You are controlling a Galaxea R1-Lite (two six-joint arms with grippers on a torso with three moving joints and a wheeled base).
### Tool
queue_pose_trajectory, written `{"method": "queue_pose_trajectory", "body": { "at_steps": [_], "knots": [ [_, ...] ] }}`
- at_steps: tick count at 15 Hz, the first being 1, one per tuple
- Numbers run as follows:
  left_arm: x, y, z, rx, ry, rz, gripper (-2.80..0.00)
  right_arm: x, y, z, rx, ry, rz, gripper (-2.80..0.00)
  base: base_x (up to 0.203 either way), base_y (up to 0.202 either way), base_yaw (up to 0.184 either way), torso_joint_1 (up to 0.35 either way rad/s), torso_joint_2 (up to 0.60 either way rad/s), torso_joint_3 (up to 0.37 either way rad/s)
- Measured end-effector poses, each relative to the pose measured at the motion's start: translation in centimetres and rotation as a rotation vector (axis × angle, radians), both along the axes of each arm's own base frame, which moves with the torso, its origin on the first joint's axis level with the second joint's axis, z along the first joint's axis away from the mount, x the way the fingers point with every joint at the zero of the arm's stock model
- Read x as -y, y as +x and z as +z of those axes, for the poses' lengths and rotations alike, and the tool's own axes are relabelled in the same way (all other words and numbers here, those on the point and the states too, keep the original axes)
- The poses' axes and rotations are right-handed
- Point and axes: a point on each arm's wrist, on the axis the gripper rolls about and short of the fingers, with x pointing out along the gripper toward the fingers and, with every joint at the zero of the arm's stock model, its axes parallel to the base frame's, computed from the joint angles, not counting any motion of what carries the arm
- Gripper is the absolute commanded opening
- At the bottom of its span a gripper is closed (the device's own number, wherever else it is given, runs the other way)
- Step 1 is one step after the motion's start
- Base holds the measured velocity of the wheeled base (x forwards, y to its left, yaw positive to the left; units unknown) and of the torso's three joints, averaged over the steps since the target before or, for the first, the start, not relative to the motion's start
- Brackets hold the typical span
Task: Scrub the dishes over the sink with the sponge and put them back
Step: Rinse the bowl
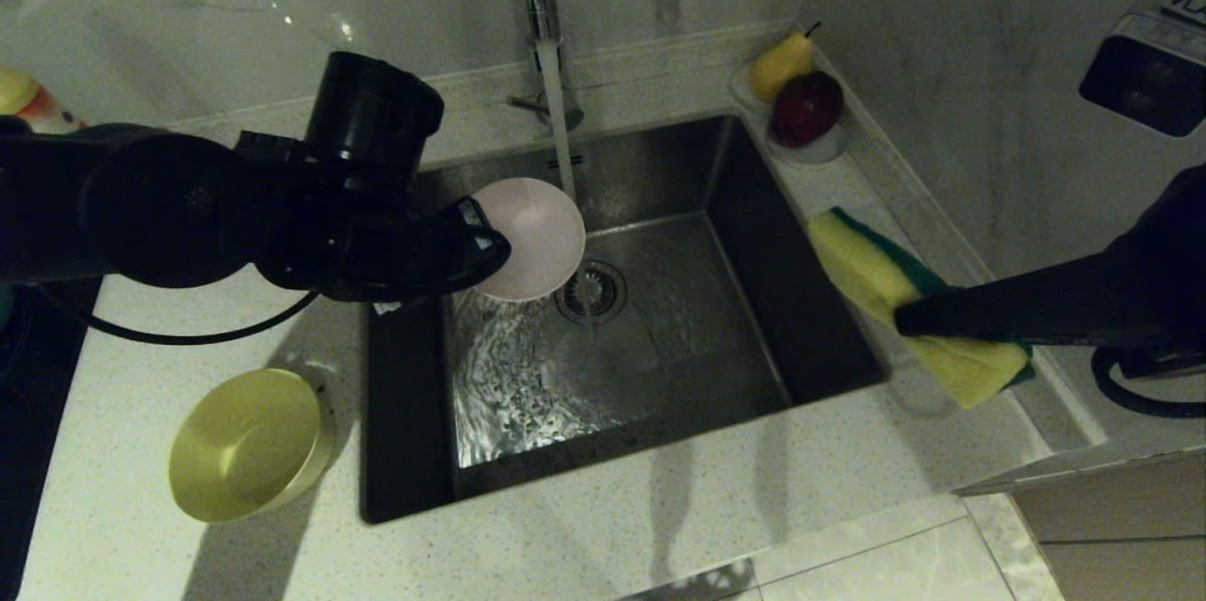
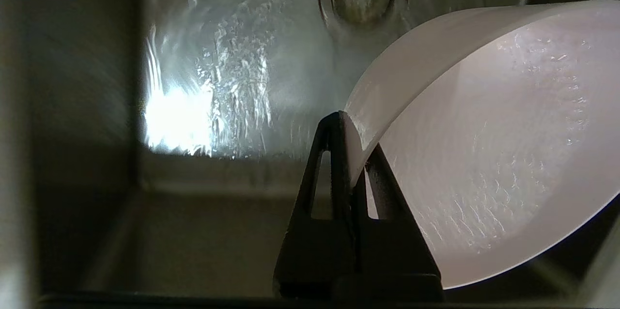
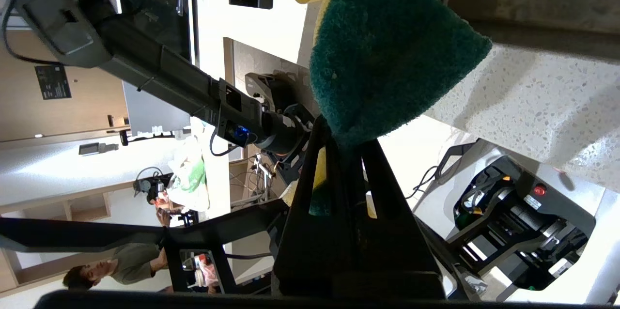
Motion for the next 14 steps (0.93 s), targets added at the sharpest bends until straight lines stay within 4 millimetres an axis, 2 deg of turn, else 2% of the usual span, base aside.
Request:
{"method": "queue_pose_trajectory", "body": {
  "at_steps": [3, 8, 12, 14],
  "knots": [
    [-1.1, -1.5, 1.7, 0.108, 0.002, 0.021, -2.80, 0.2, -0.3, -0.1, -0.003, -0.001, 0.000, -2.80, 0.000, 0.000, 0.000, 0.000, 0.00, 0.000],
    [-2.6, -3.1, 2.3, 0.352, 0.164, 0.017, -2.80, 0.3, -0.5, 0.0, 0.001, 0.003, 0.000, -2.80, 0.000, 0.000, 0.000, 0.000, 0.00, 0.000],
    [-3.3, -3.7, 0.0, 0.229, 0.140, -0.009, -2.80, 0.2, -0.4, -0.1, -0.001, 0.001, 0.003, -2.80, 0.000, 0.000, 0.000, 0.000, 0.00, 0.000],
    [-3.1, -3.8, -0.3, 0.205, 0.077, -0.066, -2.80, 0.2, -0.4, -0.2, -0.003, -0.001, 0.002, -2.80, 0.000, 0.000, 0.000, 0.000, 0.00, 0.000]
  ]
}}
